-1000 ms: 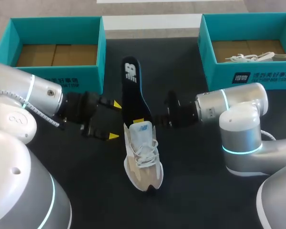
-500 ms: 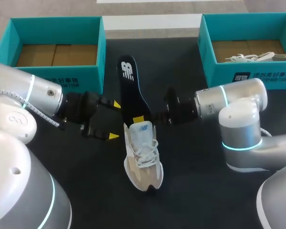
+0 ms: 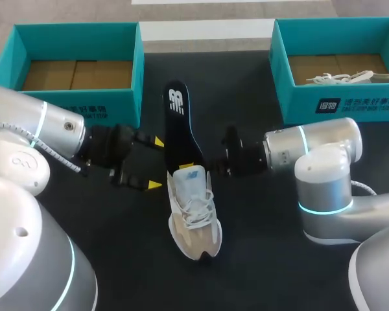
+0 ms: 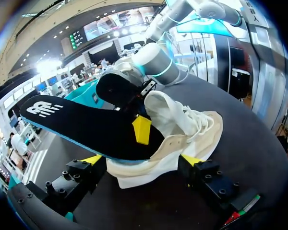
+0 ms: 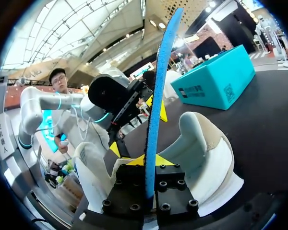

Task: Take the shoe out of the shoebox, open the shoe tongue, remove and reinsert the insole, then place the shoe into the shoebox

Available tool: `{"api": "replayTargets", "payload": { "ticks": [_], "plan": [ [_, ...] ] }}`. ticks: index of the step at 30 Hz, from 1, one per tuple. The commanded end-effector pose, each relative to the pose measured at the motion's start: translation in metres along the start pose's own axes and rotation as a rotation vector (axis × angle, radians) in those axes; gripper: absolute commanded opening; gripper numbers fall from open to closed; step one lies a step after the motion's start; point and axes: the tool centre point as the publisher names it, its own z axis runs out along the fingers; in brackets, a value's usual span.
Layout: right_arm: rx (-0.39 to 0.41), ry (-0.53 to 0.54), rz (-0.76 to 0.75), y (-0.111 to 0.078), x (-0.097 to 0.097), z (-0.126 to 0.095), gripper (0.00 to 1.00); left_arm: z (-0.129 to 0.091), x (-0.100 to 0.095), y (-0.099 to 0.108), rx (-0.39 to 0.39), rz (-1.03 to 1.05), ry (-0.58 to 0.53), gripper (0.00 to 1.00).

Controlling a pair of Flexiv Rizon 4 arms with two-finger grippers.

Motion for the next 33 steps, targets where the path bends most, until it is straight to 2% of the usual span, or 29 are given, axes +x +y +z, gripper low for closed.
{"api": "replayTargets", "payload": {
  "ticks": [1,7,8,9,10,16,33],
  "plan": [
    [0.005,-0.006,0.000,-0.004,0.002,0.003,0.00,-0.001,0.001,-0.001,-0.004,0.000,0.001,1.00],
    [-0.003,-0.030,-0.028,0.002,0.003,-0.002,0.00,-0.001,0.001,-0.001,-0.004,0.000,0.001,1.00],
    [-0.003,-0.030,-0.031,0.002,0.003,-0.001,0.03,-0.001,0.001,-0.001,-0.004,0.000,0.001,1.00],
    [-0.002,-0.029,-0.033,0.003,0.002,-0.001,0.14,-0.001,0.001,-0.001,-0.004,0.000,0.001,1.00],
    [-0.002,-0.028,-0.035,0.004,0.002,-0.001,0.20,-0.001,0.001,-0.001,-0.004,0.000,0.001,1.00],
    [-0.003,-0.031,-0.047,0.005,0.000,0.000,0.20,-0.001,0.001,-0.001,-0.004,0.000,0.001,1.00],
    [-0.005,-0.046,-0.086,0.016,-0.003,-0.002,0.30,-0.001,0.001,-0.001,-0.004,0.000,0.001,1.00]
  ]
}}
